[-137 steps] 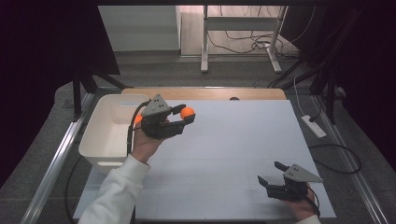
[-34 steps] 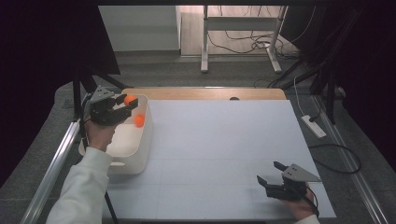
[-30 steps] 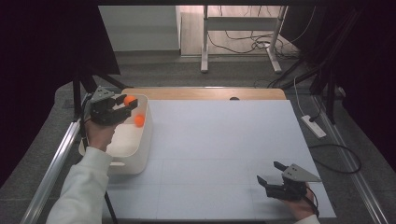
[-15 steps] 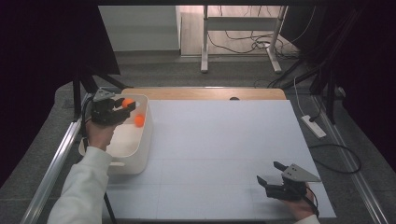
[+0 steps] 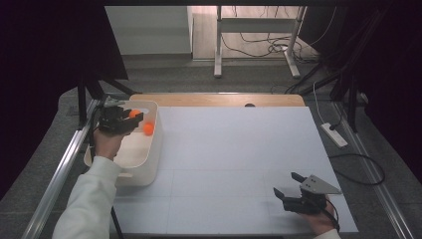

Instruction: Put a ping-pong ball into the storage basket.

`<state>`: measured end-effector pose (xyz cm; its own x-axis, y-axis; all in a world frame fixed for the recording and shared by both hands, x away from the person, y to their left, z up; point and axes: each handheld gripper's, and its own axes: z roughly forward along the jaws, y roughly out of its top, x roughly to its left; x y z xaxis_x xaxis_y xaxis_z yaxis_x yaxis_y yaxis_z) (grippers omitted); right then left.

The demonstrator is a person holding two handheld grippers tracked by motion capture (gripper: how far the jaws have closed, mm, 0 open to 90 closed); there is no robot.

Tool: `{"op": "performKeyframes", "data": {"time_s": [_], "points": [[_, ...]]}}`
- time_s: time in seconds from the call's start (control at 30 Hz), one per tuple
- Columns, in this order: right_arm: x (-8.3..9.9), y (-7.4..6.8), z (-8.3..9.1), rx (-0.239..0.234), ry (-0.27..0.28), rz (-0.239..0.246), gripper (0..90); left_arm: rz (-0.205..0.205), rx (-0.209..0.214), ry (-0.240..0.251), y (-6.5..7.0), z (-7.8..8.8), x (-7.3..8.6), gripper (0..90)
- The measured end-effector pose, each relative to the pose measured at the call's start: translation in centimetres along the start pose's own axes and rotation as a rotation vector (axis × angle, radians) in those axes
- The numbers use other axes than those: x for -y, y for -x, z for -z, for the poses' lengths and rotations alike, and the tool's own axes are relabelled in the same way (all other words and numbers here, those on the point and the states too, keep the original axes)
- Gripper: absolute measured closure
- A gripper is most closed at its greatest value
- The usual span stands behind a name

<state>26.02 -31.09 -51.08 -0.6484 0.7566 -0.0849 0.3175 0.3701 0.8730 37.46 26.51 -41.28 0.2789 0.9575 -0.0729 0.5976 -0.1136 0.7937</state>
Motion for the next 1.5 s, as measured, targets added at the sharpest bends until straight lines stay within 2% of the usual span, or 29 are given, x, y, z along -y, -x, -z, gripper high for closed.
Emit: {"op": "performKeyframes", "data": {"time_s": [0.23, 0.47, 0.97, 1.0, 1.07, 1.1, 1.13, 1.17, 1.3, 1.5], "points": [[0.0, 0.0, 0.0, -0.002, 0.0, 0.001, 15.3, 0.0, -0.006, -0.064, -0.1, -0.8, 0.2, 49.6], [0.0, 0.0, 0.0, -0.001, 0.001, 0.001, 15.3, -0.004, -0.016, -0.105, 0.0, -1.2, 0.3, 49.6], [0.0, 0.0, 0.0, -0.002, 0.001, 0.002, 15.3, -0.005, -0.006, -0.091, 0.1, -1.1, 0.3, 49.1], [0.0, 0.0, 0.0, -0.001, 0.002, 0.002, 15.3, -0.005, -0.007, -0.087, 0.1, -1.1, 0.3, 48.8], [0.0, 0.0, 0.0, -0.001, 0.002, 0.001, 15.3, -0.011, -0.015, -0.075, 0.2, -1.0, 0.2, 39.8], [0.0, 0.0, 0.0, 0.0, 0.003, 0.001, 15.3, -0.014, -0.027, -0.066, 0.2, -0.9, 0.2, 39.8], [0.0, 0.0, 0.1, 0.0, 0.003, 0.001, 15.3, -0.011, -0.035, -0.057, 0.3, -0.9, 0.2, 33.4], [0.0, 0.0, 0.1, 0.0, 0.004, 0.0, 15.3, -0.002, -0.029, -0.043, 0.3, -0.8, 0.1, 29.0], [0.0, 0.0, 0.1, 0.0, 0.003, 0.0, 15.3, 0.02, 0.005, 0.013, 0.3, -0.2, -0.1, 20.1], [-0.1, 0.0, 0.1, 0.004, 0.008, -0.001, 15.3, -0.002, 0.059, 0.068, 1.0, 0.5, -0.3, 19.2]]}}
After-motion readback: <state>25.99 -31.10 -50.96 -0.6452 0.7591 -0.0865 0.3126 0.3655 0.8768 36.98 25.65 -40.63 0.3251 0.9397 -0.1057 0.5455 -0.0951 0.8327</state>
